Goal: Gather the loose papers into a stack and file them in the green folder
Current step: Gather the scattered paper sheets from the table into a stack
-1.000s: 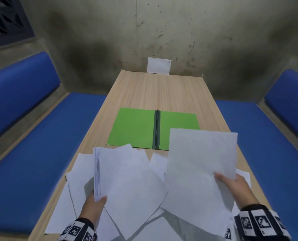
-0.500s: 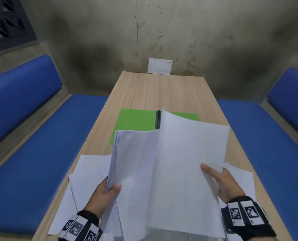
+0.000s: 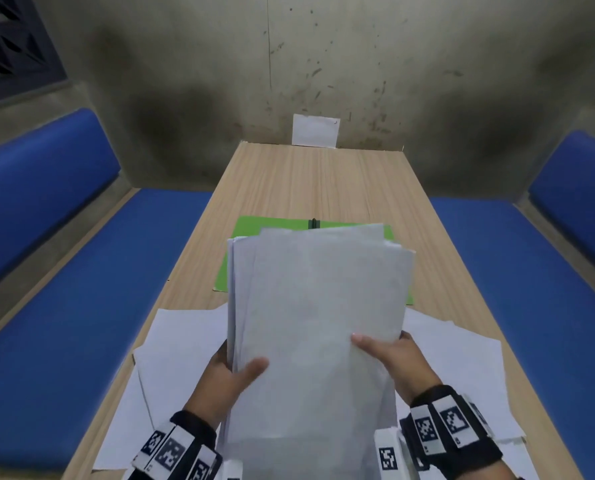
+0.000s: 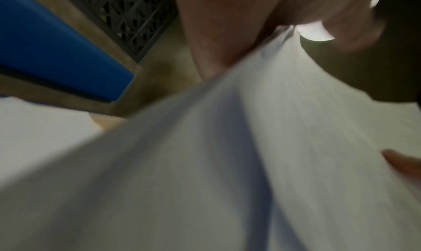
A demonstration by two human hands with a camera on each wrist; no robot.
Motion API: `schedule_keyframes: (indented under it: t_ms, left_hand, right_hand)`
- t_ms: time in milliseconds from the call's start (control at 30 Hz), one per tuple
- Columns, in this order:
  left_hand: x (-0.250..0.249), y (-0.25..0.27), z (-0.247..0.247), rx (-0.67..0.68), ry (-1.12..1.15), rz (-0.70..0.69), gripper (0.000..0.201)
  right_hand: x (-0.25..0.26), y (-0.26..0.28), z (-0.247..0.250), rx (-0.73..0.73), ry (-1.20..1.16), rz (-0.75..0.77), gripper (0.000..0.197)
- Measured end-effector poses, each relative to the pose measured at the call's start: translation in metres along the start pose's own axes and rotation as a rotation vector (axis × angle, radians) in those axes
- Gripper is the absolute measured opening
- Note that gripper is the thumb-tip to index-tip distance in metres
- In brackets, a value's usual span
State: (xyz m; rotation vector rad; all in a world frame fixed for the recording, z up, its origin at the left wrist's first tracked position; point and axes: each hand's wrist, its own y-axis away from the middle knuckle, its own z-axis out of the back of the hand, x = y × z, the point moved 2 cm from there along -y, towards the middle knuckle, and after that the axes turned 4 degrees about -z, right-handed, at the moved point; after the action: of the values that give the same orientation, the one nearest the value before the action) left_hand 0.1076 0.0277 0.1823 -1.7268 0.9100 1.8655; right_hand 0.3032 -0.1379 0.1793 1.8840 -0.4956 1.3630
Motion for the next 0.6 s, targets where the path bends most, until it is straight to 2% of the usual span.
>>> schedule_keyframes:
  t_ms: [67,100,167,300,400,467,533,600]
  left_hand:
    - [-0.011,0.001,0.0,-0.029,-0.04,-0.047,0.046]
    - [-0.016,0.002,0.0,-0.038,-0.033,-0.075,0.038]
    - [-0.027,0.005,-0.002,-0.078,-0.044,-0.133,0.014]
    - [-0.038,0.009,-0.003,-0.118,-0.089,-0.256,0.036]
    - [-0.033,0.009,0.0,-0.055,-0.068,-0.283,0.045]
    - [-0.037,0.01,-0.001,-0.036,0.005,-0.31,0.06]
    - [-0.041,0.011,-0.002,-0.088,0.089,-0.328,0.083]
    - [-0.05,0.011,-0.005,-0.159,0.095,-0.381,0.084]
  right_hand:
    - [0.016,0.008,-0.005,0.006,0.009,0.082,0.045]
    - [0.022,0.012,-0.007,0.005,0.033,0.12,0.028]
    - [0.03,0.019,-0.008,0.01,0.082,0.188,0.023]
    - [0.03,0.024,-0.01,0.082,0.117,0.245,0.029]
    - [0.027,0.024,-0.013,0.104,0.08,0.289,0.035]
    - [0.03,0.024,-0.016,0.085,0.026,0.295,0.039]
    - [0.031,0.022,-0.017,0.052,-0.007,0.305,0.059]
    - [0.035,0.02,-0.021,0.019,-0.014,0.305,0.076]
